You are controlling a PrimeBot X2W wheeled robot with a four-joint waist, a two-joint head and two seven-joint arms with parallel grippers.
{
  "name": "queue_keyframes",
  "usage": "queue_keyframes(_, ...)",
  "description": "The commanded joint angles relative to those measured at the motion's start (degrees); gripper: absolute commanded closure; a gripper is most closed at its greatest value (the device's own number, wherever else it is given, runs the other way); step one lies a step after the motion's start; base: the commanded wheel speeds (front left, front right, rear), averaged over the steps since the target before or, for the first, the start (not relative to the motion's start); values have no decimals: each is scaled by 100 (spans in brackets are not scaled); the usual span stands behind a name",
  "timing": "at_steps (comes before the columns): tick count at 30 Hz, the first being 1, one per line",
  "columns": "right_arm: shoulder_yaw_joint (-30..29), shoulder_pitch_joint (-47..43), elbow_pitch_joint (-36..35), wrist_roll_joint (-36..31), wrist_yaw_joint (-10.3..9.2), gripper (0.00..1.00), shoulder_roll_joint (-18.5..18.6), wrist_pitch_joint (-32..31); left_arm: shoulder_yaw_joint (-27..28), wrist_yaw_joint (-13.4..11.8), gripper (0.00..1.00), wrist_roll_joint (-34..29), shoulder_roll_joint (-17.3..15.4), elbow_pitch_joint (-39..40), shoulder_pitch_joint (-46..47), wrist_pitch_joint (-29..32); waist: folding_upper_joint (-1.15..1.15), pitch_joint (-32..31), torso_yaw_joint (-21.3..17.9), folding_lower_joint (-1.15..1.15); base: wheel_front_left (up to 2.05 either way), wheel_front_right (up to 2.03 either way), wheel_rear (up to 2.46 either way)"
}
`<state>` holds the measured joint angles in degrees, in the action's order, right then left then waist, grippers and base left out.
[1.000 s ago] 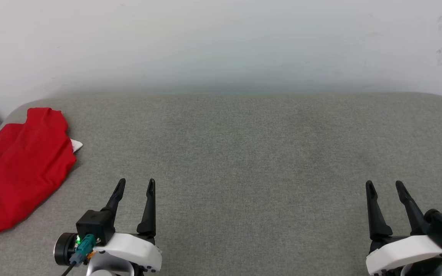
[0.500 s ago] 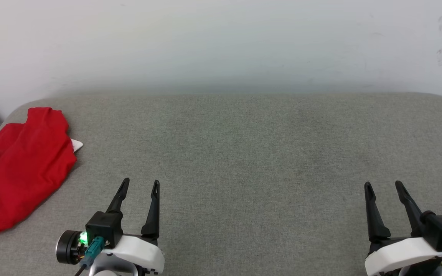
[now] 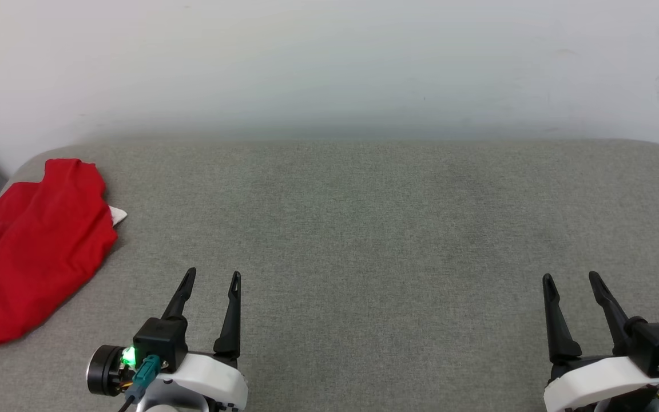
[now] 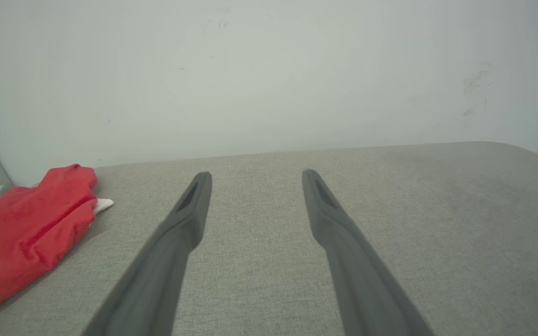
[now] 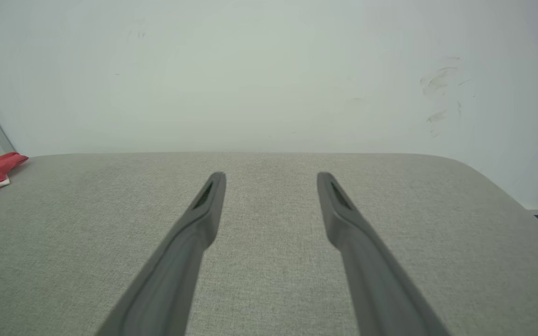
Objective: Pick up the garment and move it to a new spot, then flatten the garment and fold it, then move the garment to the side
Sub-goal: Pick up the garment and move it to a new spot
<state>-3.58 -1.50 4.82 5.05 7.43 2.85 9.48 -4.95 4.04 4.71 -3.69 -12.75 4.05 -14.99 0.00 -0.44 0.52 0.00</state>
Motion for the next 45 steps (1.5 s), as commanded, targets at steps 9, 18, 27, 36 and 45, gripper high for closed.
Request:
queue_keyframes(9, 5, -55, -10, 9, 10, 0, 6, 25, 45, 4, 0, 24, 27, -57, 105, -29, 0, 21, 171, 0, 0, 0, 0)
queue_keyframes(18, 181, 24, -109, -35, 10, 0, 5, -15, 134, -59, 0, 50, 47, -80, 187, -23, 0, 62, 762, 0, 0, 0, 0)
queue_keyframes(27, 368, 135, -247, -66, 5, 0, 5, -83, 317, -79, 0, 114, 57, -65, 260, -23, 0, 161, 1533, 0, 0, 0, 0)
queue_keyframes(36, 466, 262, -417, -136, 5, 0, 6, -159, 483, -133, 0, 202, 69, -3, 321, -23, 0, 292, 2051, 0, 0, 0, 0)
queue_keyframes(45, 501, 281, -543, -172, 5, 0, 6, -212, 614, -121, 0, 228, 78, 39, 331, -23, 0, 378, 2293, 0, 0, 0, 0)
